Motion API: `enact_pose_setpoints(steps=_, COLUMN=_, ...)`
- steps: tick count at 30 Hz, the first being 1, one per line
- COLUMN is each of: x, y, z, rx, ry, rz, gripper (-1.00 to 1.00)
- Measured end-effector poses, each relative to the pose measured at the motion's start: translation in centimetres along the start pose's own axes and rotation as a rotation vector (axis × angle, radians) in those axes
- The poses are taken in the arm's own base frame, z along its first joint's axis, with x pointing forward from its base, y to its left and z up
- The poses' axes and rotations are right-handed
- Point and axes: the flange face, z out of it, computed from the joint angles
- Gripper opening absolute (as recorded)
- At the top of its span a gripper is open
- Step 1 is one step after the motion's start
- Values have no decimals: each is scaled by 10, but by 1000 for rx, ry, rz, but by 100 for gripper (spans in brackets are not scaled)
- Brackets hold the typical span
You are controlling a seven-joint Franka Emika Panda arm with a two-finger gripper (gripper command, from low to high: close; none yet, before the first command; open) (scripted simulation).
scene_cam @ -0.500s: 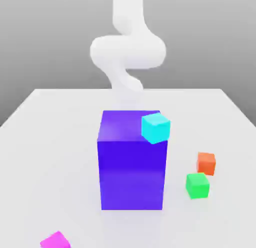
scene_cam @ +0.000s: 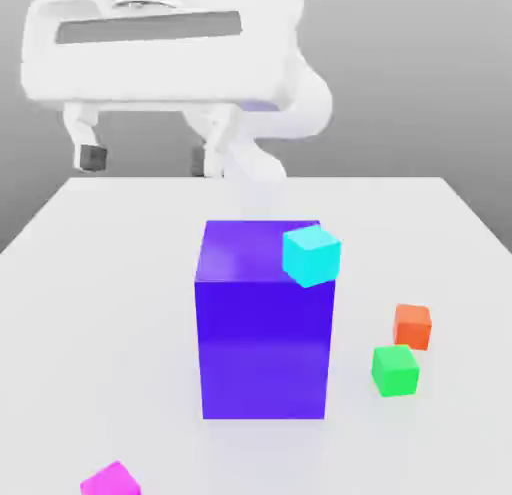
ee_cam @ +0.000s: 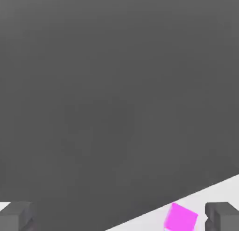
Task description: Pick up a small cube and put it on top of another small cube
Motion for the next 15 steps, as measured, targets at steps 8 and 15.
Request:
enact_pose_setpoints(steps=8, x=21, y=44, z=142, rx=-185, ry=-74, rz=196, gripper=0)
enact_pose_setpoints(steps=15, x=16, y=103, z=256, rx=-329, ry=-135, rz=348, gripper=0)
